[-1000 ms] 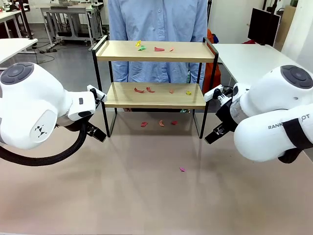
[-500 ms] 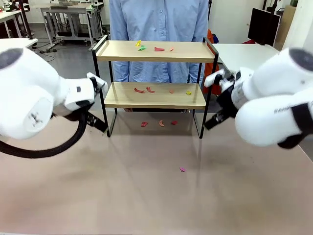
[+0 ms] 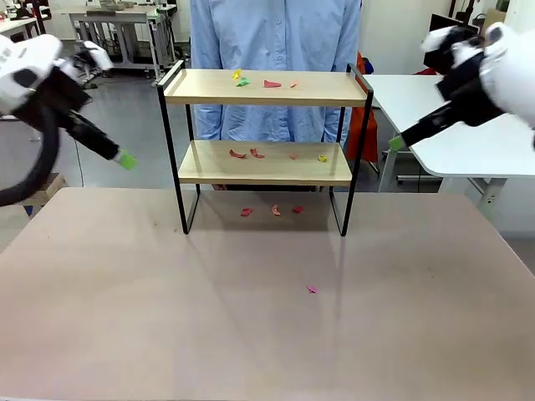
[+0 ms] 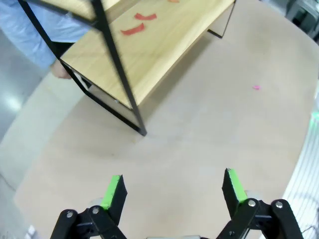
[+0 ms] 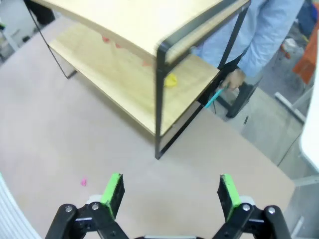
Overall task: Clean the shelf.
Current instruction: Pick up the Duster handed by the human.
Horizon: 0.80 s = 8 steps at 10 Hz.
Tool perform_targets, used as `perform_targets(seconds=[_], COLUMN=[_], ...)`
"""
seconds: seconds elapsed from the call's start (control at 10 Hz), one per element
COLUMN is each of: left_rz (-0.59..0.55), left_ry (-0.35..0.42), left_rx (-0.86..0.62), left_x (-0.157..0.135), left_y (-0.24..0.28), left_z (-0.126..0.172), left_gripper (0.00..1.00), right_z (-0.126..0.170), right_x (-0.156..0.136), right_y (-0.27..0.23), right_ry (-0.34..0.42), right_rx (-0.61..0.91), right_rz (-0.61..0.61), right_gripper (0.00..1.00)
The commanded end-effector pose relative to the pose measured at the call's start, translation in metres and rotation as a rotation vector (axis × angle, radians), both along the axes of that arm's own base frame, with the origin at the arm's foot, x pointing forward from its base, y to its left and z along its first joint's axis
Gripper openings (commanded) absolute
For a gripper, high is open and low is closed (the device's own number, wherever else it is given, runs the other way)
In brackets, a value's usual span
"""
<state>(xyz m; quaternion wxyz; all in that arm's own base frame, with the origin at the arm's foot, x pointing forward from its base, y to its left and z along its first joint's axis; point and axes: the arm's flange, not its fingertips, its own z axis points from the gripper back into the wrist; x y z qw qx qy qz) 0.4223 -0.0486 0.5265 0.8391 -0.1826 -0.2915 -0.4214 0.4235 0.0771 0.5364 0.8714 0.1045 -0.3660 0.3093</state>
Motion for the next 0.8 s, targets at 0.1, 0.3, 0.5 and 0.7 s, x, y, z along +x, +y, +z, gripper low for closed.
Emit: perform_targets(seconds=[0.1,0.3,0.5,0.7], left_rz=[-0.223,-0.345,-0.299,-0.299], left_ry=[-0.086,-0.171,-0.095,-0.193], left_rx=[-0.129,-0.209,-0.162,-0.201], left_x=[0.062,0.075,0.069,0.057], left_y=[0.066,0.091,0.085,0.092], left_z=[-0.041,-0.067,-0.071,-0.066], left_gripper=[1.00,1.00,1.00,1.00], right_z=[-0.038,-0.075,-0.089,-0.076], right_x=[0.046,0.065,0.060,0.038], right_y=[-0.079,-0.111,-0.106,-0.113], right_ry=[-0.020,-0.073,-0.056,-0.085], right_rx=[0.118,0.142,0.128,0.134], right_rz=[0.420,0.525,0.421,0.481], right_gripper=[1.00,1.00,1.00,1.00])
